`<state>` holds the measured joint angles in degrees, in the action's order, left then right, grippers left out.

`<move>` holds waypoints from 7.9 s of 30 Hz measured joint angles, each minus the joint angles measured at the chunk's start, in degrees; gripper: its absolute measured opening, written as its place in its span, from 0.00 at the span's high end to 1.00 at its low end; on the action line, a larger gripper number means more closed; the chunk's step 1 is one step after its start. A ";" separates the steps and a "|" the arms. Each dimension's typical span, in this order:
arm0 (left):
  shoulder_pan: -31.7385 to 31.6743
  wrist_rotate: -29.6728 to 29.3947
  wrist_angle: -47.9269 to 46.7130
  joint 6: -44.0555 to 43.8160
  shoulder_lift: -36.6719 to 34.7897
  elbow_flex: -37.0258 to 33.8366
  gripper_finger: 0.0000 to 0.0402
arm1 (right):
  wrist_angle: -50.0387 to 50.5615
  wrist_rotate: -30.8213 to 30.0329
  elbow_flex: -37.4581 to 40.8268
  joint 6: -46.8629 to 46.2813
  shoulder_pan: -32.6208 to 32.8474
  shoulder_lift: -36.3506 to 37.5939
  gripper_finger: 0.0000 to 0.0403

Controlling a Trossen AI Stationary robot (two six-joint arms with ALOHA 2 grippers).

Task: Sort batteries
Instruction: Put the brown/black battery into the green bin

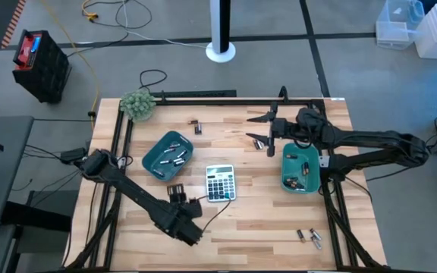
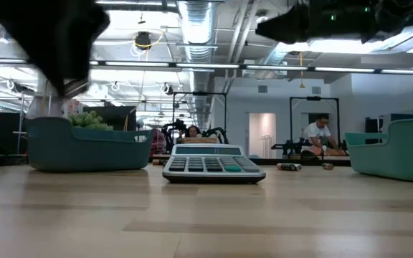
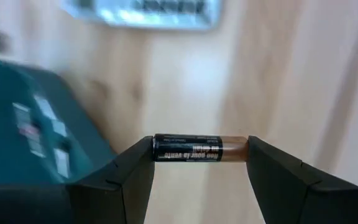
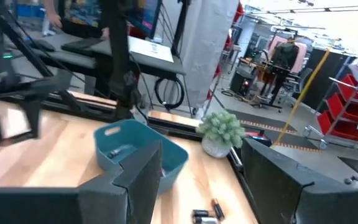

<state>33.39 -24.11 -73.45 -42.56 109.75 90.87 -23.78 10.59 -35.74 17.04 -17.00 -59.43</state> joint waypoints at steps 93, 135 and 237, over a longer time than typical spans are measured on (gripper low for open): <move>-39.89 29.06 64.63 50.92 33.78 43.93 0.29 | 38.69 -7.82 -28.38 10.38 12.45 18.13 0.41; -45.78 14.37 112.55 44.26 -29.06 -48.22 0.98 | 64.56 -7.91 -28.36 -18.20 -23.00 -10.17 0.41; -47.70 14.24 112.76 53.69 -47.60 -65.75 0.99 | 55.02 -14.35 -11.22 -26.83 -16.39 -6.41 0.94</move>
<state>-14.31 -9.87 39.31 11.14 62.15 25.12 31.24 -3.76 -46.96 -9.79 -33.38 -65.85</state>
